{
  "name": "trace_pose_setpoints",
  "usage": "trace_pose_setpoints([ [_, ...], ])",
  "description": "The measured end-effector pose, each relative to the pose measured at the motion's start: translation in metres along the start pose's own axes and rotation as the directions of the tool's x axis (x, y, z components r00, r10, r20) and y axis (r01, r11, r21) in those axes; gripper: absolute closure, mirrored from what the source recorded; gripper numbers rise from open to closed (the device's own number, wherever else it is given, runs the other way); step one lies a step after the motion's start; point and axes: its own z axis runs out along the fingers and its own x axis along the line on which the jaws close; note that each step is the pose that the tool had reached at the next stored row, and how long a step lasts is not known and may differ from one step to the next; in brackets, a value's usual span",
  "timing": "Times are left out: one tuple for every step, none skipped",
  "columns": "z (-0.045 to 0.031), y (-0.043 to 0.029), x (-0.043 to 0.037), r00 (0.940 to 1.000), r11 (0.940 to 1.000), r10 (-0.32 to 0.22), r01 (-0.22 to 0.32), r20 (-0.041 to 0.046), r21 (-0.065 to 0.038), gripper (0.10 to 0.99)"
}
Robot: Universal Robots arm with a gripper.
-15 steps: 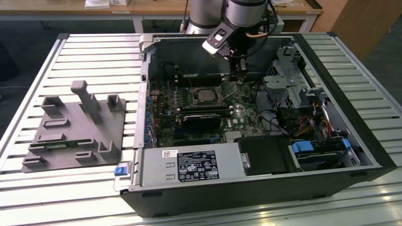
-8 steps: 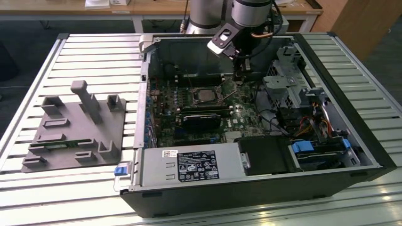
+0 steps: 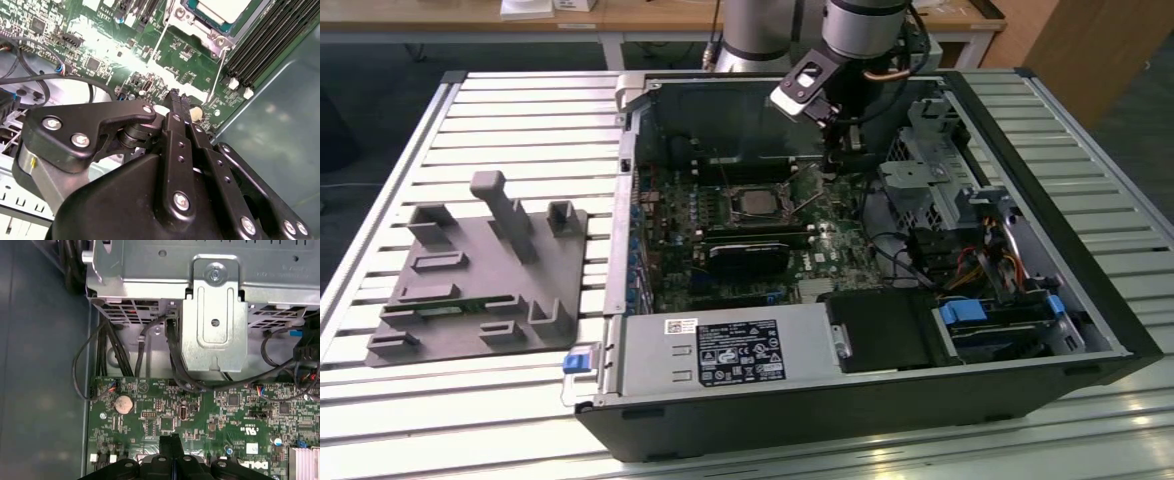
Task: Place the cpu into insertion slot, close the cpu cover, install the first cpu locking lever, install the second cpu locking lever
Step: 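Close the cpu cover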
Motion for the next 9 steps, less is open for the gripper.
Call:
trace_pose_setpoints([
  [0.0002, 0.0012, 0.0, 1.0, 1.0, 0.0, 0.0, 0.0, 0.001, 0.98],
  [0.0005, 0.0023, 0.0001, 1.0, 1.0, 0.0, 0.0, 0.0001, 0.002, 0.98],
  [0.0007, 0.0035, 0.0001, 1.0, 1.0, 0.0, 0.0, 0.0002, 0.003, 0.98],
  [0.0011, 0.0046, 0.0001, 1.0, 1.0, 0.0, 0.0, 0.0003, 0.004, 0.98],
  [0.0014, 0.0055, 0.0002, 1.0, 1.0, 0.0, 0.0, 0.0003, 0.005, 0.98],
  [0.0018, 0.0064, 0.0003, 1.0, 1.0, 0.0, 0.0, 0.0004, 0.006, 0.98],
  [0.0022, 0.0073, 0.0003, 1.0, 1.0, 0.0, 0.0, 0.0005, 0.007, 0.98],
  [0.0026, 0.0081, 0.0004, 1.0, 1.0, 0.0, 0.0, 0.0006, 0.008, 0.98],
  [0.0031, 0.0089, 0.0004, 1.0, 1.0, 0.0, 0.0, 0.0006, 0.01, 0.98],
])
